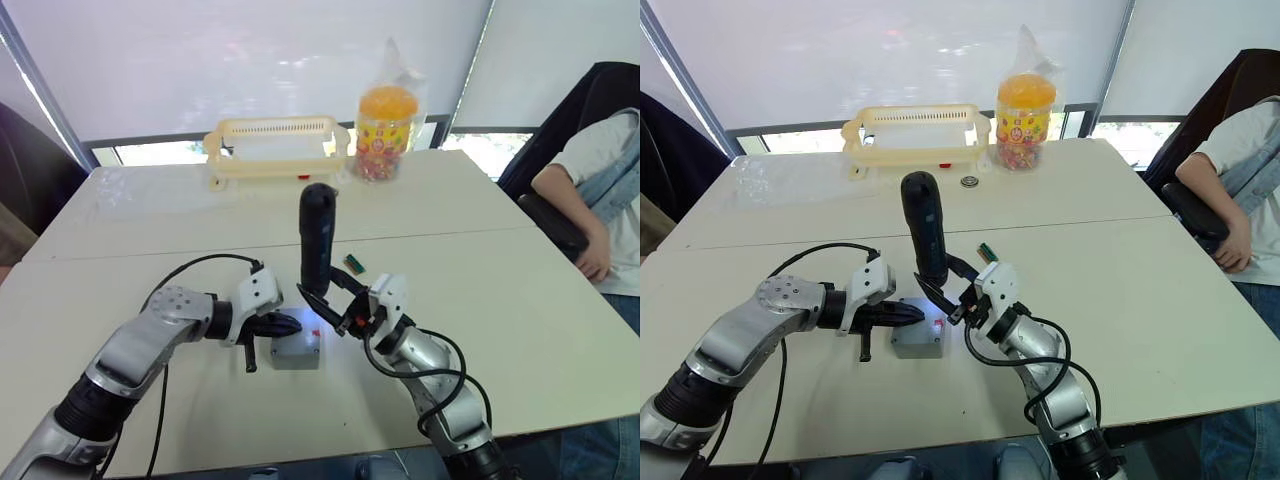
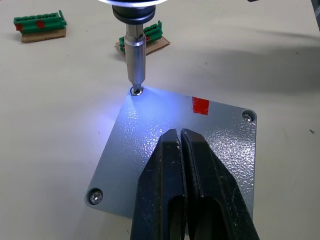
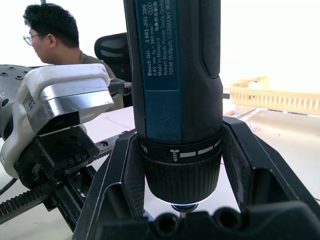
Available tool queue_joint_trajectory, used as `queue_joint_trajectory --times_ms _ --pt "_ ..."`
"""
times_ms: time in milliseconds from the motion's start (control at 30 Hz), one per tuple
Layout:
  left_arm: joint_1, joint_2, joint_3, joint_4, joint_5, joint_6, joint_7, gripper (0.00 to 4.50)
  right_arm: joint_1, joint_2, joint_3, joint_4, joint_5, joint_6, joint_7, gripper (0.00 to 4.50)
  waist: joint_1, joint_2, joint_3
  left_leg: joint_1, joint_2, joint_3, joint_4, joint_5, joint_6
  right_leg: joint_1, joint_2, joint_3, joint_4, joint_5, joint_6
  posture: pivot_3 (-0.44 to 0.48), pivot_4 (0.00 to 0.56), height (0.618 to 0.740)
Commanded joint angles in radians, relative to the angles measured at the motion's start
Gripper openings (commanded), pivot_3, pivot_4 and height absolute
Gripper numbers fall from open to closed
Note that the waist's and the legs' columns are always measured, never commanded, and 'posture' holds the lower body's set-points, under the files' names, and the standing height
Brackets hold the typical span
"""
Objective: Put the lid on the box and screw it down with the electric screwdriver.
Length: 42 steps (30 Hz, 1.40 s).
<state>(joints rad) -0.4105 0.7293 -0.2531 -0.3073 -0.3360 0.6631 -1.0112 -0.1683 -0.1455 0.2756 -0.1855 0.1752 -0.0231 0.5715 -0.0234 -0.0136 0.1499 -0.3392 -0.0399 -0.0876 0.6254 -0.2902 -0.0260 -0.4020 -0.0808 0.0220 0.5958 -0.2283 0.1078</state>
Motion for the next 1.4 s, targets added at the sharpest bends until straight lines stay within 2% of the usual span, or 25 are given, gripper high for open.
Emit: queue_joint_trajectory --times_ms 33,333,567,733,833,1400 --pt "0.008 0.004 -0.023 0.012 0.017 0.015 -0.001 0.06 0.063 -0.041 0.089 0.177 -0.04 0.136 0.056 1.78 0.001 0.0 0.0 0.0 0.0 0.0 0.0 0.0 0.0 0.0 0.001 0.0 0.0 0.0 0.0 0.0 0.15 0.74" --pt "0.012 0.006 -0.021 0.012 0.018 0.014 0.003 0.06 0.061 -0.037 0.067 0.166 -0.026 0.137 0.046 1.78 0.0 0.001 -0.004 0.0 0.001 0.0 0.0 -0.001 0.0 0.0 0.001 0.0 0.0 0.0 -0.001 0.0 0.15 0.74" --pt "0.006 -0.002 -0.026 0.036 0.026 -0.007 0.003 0.06 0.006 -0.018 0.011 -0.061 0.04 0.21 -0.012 1.78 0.004 0.004 -0.002 -0.002 0.001 0.0 0.0 -0.001 0.0 -0.002 0.001 0.0 0.0 0.0 -0.001 0.0 0.15 0.74" --pt "0.002 -0.01 -0.033 0.048 0.03 -0.02 0.002 0.06 -0.023 -0.014 -0.008 -0.215 0.079 0.316 -0.05 1.78 0.007 0.006 0.0 -0.011 0.0 0.0 0.001 -0.001 0.0 -0.01 0.001 0.0 0.0 0.001 -0.003 0.0 0.15 0.74" --pt "0.0 -0.013 -0.037 0.051 0.032 -0.025 0.001 0.06 -0.02 -0.013 -0.011 -0.24 0.083 0.331 -0.058 1.78 0.007 0.005 0.0 -0.018 0.0 0.0 0.003 -0.001 0.0 -0.017 0.001 -0.001 0.001 0.003 -0.004 0.0 0.15 0.74" --pt "0.009 -0.01 -0.039 0.042 0.028 -0.021 -0.008 0.06 -0.051 -0.021 -0.01 -0.366 0.111 0.336 -0.055 1.78 0.007 0.004 0.012 -0.02 0.0 0.002 0.004 -0.001 -0.001 -0.018 0.001 -0.001 0.002 0.003 -0.003 0.0 0.15 0.74"
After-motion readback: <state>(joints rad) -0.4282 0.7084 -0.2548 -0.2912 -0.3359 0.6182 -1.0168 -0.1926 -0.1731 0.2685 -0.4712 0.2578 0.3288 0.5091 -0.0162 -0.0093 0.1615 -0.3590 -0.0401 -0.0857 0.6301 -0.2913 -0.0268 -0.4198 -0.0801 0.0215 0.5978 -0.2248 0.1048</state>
